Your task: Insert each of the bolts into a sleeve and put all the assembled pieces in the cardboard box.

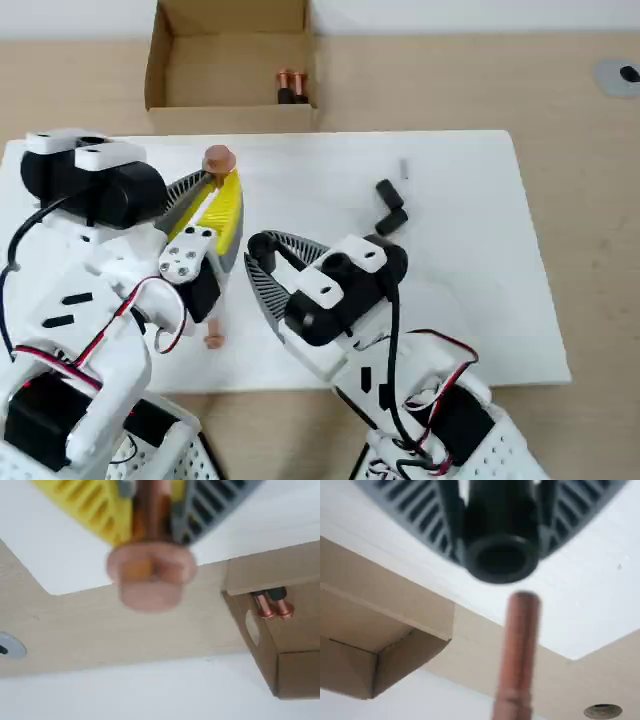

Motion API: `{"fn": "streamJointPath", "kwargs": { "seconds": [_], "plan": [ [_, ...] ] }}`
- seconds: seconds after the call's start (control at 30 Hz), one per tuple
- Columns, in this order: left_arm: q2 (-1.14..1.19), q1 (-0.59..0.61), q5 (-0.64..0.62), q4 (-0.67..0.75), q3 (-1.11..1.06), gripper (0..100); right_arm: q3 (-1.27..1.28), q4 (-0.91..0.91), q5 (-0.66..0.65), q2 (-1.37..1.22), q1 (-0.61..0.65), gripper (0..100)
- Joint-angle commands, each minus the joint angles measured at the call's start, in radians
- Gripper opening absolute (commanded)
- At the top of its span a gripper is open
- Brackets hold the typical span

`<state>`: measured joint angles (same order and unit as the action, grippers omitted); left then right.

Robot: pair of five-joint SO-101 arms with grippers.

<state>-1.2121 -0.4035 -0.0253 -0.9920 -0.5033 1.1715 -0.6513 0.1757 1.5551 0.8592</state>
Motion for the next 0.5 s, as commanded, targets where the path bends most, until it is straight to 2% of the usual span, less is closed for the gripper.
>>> {"fn": "streamJointPath", "kwargs": {
  "seconds": [0.0, 0.23, 0.47],
  "plan": [
    [-0.005, 0.012, -0.052, 0.021, 0.017, 1, -0.042, 0.026, 0.011, 0.008, -0.016, 1.2],
    [-0.007, 0.009, -0.152, 0.023, 0.023, 1, 0.004, 0.028, 0.012, 0.016, -0.016, 1.2],
    [-0.007, 0.009, -0.166, 0.021, 0.068, 0, 0.004, 0.026, 0.012, 0.016, -0.016, 1.2]
  ]
}}
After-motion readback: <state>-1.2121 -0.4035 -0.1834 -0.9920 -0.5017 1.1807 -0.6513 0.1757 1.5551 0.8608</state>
